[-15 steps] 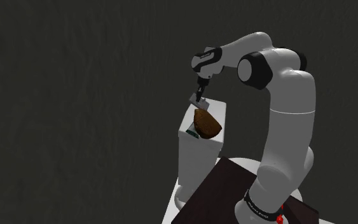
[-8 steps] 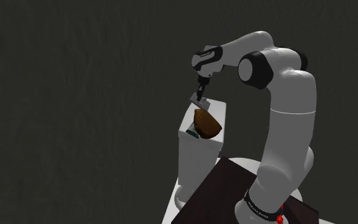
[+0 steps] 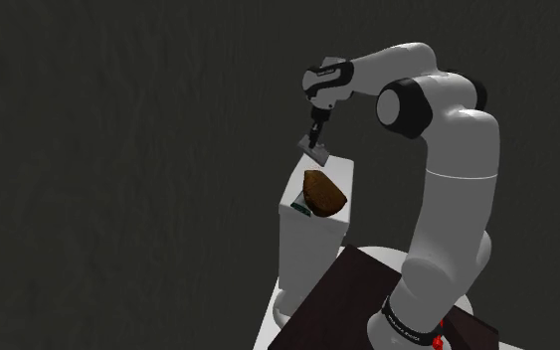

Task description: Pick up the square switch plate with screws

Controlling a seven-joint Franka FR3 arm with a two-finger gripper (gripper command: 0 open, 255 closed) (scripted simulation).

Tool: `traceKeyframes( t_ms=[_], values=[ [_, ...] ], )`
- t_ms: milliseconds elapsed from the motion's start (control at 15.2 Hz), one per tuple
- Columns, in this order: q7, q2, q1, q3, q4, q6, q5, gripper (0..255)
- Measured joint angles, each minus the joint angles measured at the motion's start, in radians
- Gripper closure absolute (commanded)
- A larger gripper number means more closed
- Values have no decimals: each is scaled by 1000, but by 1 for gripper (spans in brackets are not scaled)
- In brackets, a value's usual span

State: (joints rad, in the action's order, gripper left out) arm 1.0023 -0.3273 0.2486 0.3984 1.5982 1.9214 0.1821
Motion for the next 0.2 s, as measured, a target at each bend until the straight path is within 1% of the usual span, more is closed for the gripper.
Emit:
traceKeyframes(
  t_ms=[198],
  values=[
    [-6,8,-1,2,-20,-26,-4,255]
  ],
)
